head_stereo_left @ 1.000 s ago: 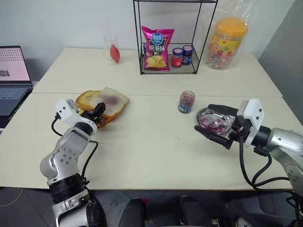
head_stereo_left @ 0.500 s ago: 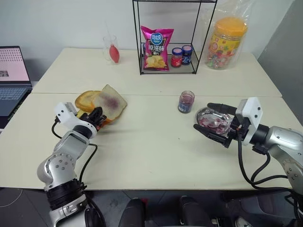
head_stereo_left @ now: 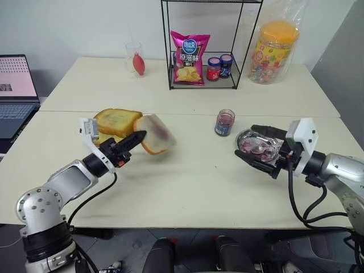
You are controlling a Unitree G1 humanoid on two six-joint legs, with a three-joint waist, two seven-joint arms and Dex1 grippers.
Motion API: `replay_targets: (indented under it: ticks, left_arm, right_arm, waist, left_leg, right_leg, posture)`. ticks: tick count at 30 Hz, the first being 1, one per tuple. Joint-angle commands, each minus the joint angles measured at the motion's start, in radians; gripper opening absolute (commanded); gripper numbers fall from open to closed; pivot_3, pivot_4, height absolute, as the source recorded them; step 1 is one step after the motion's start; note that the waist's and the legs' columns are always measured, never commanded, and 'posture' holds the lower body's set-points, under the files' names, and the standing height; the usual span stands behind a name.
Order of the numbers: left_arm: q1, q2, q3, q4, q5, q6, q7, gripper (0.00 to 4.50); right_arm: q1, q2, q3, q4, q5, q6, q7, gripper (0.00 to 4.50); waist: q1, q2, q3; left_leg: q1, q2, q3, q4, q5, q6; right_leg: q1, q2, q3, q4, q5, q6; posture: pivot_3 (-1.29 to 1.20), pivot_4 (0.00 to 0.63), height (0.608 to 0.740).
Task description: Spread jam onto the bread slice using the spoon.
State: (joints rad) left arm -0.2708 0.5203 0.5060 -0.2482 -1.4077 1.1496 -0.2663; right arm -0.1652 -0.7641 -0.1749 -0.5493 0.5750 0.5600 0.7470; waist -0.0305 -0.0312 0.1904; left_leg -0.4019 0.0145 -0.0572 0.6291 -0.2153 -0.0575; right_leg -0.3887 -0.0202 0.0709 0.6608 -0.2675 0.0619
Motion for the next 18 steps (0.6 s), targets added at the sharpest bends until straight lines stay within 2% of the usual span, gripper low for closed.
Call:
replay_targets:
  ticks: [1,7,9,11,13,18]
  left_arm:
    - [0.01,0.073,-0.043,-0.05,-0.211,0.064,-0.03,0.02]
    - [0.072,0.176,-0.132,-0.051,-0.351,0.103,-0.041,0.02]
    - [0.087,0.193,-0.195,-0.046,-0.291,0.137,-0.096,0.02]
    - [0.092,0.194,-0.269,0.008,-0.131,0.117,-0.128,0.02]
    - [0.086,0.237,-0.355,0.053,0.1,-0.007,-0.218,0.02]
    - [0.025,0.305,-0.44,0.142,0.39,-0.199,-0.395,0.02]
  right_arm:
    - [0.033,-0.029,-0.074,-0.052,0.037,0.007,0.017,4.5]
    - [0.105,-0.084,-0.158,-0.085,0.112,0.057,0.067,4.5]
    - [0.148,-0.118,-0.176,-0.112,0.155,0.097,0.099,4.5]
    - [0.19,-0.144,-0.177,-0.148,0.197,0.129,0.128,4.5]
    - [0.218,-0.162,-0.176,-0.179,0.228,0.15,0.145,4.5]
    - [0.28,-0.183,-0.184,-0.2,0.215,0.142,0.17,4.5]
  waist:
    - [0.0,0.0,0.0]
    - [0.001,0.0,0.0]
    - [0.001,0.0,0.0]
    - [0.002,0.0,0.0]
    - [0.002,0.001,0.0]
    - [0.003,0.0,0.0]
  left_leg:
    - [0.0,0.0,0.0,0.0,0.0,0.0]
    - [0.0,0.0,0.0,0.0,0.0,0.0]
    - [0.0,0.0,0.0,0.0,0.0,0.0]
    - [0.001,0.0,0.0,0.0,0.0,0.0]
    - [0.001,0.0,0.0,0.0,0.0,0.0]
    - [0.001,0.0,0.001,-0.001,0.0,0.0]
  right_leg:
    - [0.0,0.0,0.0,0.0,0.0,0.0]
    - [0.0,0.0,0.001,0.0,-0.001,-0.001]
    - [0.0,0.0,0.0,0.001,-0.004,-0.008]
    - [0.0,0.0,0.0,0.001,-0.005,-0.009]
    - [0.0,0.0,0.0,0.001,-0.006,-0.01]
    - [0.0,0.0,0.0,0.0,-0.006,-0.011]
  posture:
    - [0.0,0.15,0.74]
    - [0.0,0.15,0.74]
    - [0.0,0.15,0.74]
    - [0.0,0.15,0.74]
    - [0.0,0.15,0.74]
    - [0.0,0.15,0.74]
